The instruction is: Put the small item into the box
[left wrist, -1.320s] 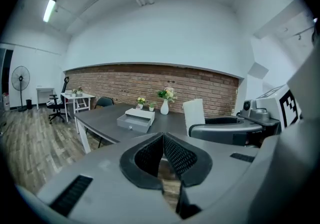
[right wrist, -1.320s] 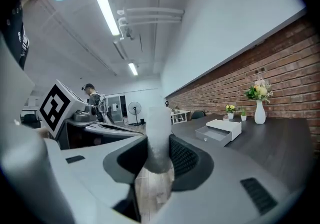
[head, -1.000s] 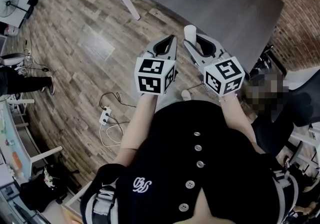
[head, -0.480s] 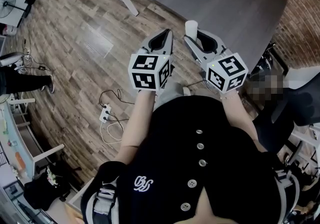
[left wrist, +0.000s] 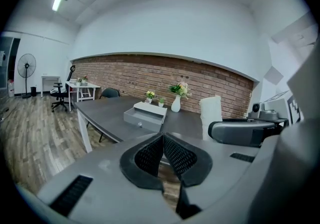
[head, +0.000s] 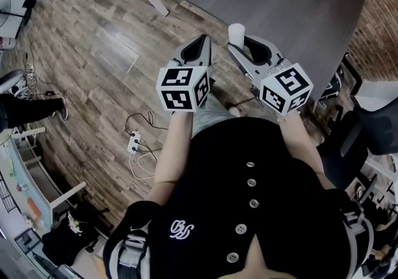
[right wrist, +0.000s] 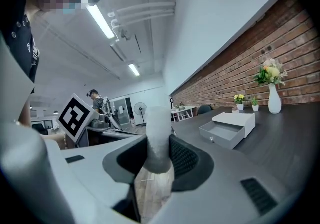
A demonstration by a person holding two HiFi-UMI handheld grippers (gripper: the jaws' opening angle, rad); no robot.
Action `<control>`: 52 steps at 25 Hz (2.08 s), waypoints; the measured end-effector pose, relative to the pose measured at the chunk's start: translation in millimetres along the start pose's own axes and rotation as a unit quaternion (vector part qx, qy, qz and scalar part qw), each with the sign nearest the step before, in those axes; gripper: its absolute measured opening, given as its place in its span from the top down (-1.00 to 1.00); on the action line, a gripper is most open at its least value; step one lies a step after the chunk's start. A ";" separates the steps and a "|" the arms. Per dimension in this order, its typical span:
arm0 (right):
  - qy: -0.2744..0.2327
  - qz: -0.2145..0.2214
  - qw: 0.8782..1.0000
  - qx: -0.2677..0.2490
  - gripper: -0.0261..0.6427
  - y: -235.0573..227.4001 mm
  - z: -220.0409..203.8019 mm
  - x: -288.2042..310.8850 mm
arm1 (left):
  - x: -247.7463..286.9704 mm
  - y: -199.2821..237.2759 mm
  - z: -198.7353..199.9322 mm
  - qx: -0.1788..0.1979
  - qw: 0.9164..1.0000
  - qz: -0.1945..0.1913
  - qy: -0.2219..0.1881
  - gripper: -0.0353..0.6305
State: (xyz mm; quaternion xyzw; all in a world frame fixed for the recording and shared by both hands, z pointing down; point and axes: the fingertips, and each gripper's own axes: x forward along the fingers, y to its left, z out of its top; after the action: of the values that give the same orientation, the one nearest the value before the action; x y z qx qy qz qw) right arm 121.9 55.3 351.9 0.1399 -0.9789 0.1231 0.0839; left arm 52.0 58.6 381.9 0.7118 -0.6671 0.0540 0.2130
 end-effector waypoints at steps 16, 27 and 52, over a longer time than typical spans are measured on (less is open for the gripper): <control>-0.014 -0.131 0.991 0.015 0.52 -125.5 79.5 245.4 | 165.4 187.4 126.7 0.049 0.988 -0.143 0.023 0.85; -0.012 -0.213 0.976 0.049 0.52 -173.8 83.9 279.3 | 226.3 205.7 134.5 0.075 0.966 -0.237 0.074 0.85; 0.223 -0.214 0.951 -0.016 0.52 -276.2 21.1 261.0 | 273.2 167.0 100.9 0.053 0.946 -0.292 0.132 0.85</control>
State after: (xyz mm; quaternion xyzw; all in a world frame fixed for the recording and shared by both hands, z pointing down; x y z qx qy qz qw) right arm -46.5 -273.4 443.7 0.3139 -0.8841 0.1144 0.3266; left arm -102.9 -235.7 428.0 0.8720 -0.3924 0.1181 0.2677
